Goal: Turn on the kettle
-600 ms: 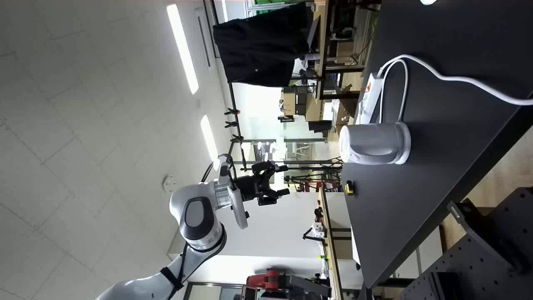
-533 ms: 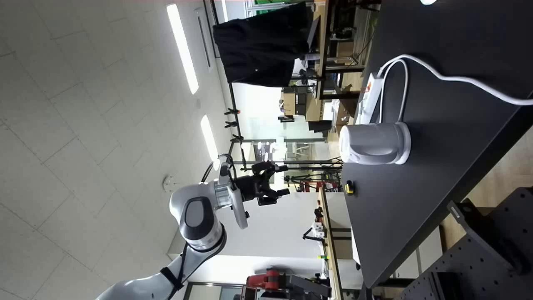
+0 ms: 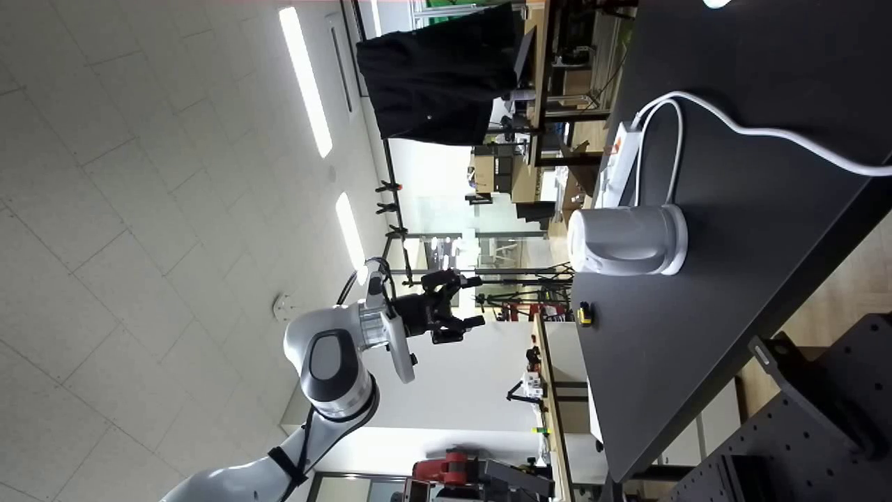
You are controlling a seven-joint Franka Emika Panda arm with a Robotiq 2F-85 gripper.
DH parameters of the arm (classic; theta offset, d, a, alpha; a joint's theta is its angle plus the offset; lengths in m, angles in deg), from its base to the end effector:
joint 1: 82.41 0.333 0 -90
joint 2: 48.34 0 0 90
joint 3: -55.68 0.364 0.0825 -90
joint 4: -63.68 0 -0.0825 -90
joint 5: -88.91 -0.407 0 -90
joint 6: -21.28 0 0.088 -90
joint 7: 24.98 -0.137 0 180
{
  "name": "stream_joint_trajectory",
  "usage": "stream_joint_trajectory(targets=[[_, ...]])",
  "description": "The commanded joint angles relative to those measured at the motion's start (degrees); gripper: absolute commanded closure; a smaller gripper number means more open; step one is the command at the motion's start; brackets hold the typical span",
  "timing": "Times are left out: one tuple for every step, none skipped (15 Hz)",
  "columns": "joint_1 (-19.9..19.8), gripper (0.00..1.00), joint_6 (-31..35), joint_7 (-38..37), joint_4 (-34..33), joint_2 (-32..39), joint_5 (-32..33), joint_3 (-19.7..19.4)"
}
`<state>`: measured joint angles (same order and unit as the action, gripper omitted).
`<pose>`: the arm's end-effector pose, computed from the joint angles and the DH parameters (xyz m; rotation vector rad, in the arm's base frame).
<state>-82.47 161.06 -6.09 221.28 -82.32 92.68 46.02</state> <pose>0.3678 -0.0615 0.4143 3.0709 0.3387 0.4350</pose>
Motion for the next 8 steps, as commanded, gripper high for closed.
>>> stream_joint_trajectory(targets=[[-0.2,0.00,-0.2,0.1,-0.1,0.0,-0.2,0.3],[-0.4,0.00,-0.1,0.0,-0.7,1.0,-0.1,0.2],[-0.4,0.00,-0.4,0.4,-1.5,2.4,-0.1,-0.2],[-0.8,0.00,-0.2,0.1,-1.8,3.4,0.3,0.0],[-1.3,0.00,-0.3,-0.1,-2.3,4.8,0.6,0.0],[-1.6,0.25,0.1,-0.1,-2.5,5.9,0.8,-0.1],[-2.1,0.28,0.6,-0.1,-2.6,7.0,0.9,-0.2],[-2.6,0.34,1.8,-0.1,-2.6,8.1,0.9,-0.4]])
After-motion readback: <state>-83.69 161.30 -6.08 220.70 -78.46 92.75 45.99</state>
